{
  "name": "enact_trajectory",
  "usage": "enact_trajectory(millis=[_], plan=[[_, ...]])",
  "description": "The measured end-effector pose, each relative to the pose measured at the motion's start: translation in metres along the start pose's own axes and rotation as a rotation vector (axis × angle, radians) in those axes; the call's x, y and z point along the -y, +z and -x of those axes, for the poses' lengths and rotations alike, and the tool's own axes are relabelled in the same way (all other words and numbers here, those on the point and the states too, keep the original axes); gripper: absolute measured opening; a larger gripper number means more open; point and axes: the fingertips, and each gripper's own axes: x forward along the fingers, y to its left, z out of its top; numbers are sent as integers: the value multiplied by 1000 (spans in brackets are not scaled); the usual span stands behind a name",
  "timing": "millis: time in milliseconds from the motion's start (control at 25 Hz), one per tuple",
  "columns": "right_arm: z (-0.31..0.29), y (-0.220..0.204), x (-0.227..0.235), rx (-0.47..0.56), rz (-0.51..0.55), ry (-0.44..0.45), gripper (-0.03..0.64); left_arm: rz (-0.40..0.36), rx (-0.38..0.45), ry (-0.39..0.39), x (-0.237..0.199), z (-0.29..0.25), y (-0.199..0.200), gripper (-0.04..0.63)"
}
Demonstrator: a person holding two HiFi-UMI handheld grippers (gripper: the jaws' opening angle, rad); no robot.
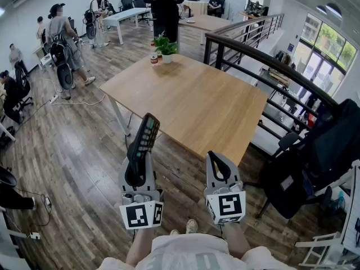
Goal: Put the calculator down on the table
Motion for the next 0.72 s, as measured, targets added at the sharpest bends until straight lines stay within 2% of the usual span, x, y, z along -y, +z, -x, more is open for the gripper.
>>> enact_trajectory(millis=[360, 560, 720], plan=[[-4, -21, 20, -27, -26, 4, 18, -9, -50, 32, 7, 1, -23, 120], [-10, -25, 30, 9, -89, 40, 18, -27, -48, 55, 3, -7, -26, 120], [-18, -30, 35, 17, -79, 48, 20, -21, -27, 69, -2, -14, -27, 120]])
